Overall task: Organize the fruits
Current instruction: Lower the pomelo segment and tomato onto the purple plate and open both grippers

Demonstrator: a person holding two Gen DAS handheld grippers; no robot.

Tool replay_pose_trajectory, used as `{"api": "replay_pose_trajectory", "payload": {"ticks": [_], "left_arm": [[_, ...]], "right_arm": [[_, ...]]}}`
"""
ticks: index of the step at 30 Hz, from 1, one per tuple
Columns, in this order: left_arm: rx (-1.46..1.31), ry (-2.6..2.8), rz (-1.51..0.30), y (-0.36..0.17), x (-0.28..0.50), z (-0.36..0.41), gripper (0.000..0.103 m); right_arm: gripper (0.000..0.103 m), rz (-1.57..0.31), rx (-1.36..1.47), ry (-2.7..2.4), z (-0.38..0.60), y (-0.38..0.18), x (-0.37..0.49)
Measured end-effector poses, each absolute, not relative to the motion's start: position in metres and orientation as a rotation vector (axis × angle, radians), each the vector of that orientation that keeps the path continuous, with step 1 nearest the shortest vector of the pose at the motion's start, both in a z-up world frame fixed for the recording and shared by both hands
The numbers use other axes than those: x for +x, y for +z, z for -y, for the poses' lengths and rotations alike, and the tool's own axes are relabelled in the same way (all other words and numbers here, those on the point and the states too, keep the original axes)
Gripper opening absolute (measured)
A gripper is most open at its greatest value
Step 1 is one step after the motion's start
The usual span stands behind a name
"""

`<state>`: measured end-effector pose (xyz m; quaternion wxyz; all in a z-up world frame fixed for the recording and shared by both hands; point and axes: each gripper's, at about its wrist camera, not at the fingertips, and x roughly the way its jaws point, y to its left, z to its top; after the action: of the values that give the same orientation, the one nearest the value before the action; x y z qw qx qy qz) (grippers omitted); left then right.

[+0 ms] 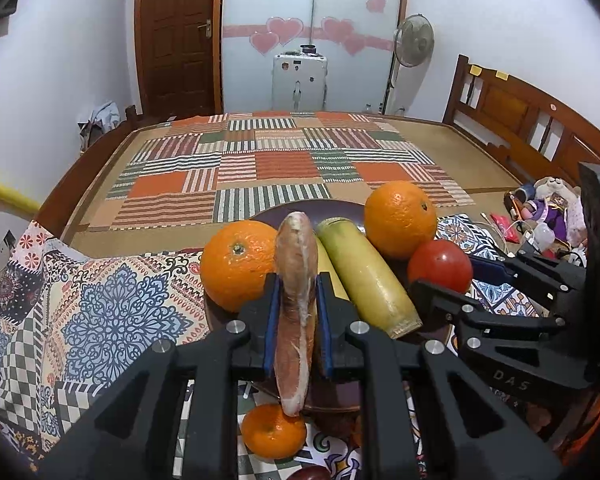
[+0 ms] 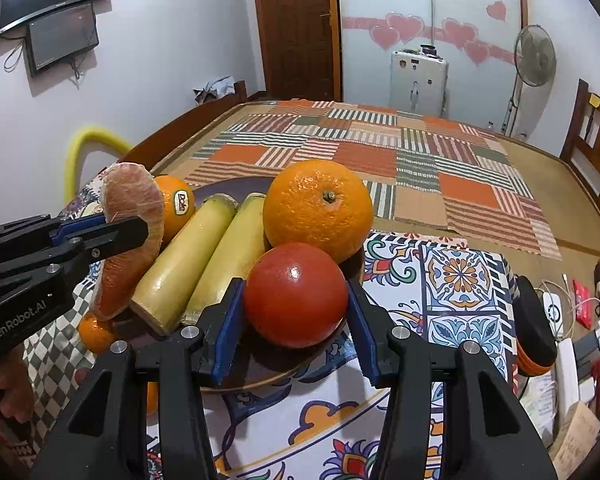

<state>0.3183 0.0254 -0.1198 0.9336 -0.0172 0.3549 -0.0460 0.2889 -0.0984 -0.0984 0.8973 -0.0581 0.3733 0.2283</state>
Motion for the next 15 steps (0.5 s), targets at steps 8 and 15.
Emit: {"api": "replay_pose_trajectory", "payload": {"ticks": [8, 15], "left_arm": [[-0.046, -0.087, -0.721, -0.116, 0.312, -0.031, 0.028], [-0.044, -0.074, -0.696, -0.11, 0.291, -0.041, 0.037]], "right_arm": [[0.065, -0.699, -0.116, 0.463, 0.101, -0.083, 0.279], [0.065, -0.651, -0.12, 0.466, 0.103, -0.069, 0.263]]}}
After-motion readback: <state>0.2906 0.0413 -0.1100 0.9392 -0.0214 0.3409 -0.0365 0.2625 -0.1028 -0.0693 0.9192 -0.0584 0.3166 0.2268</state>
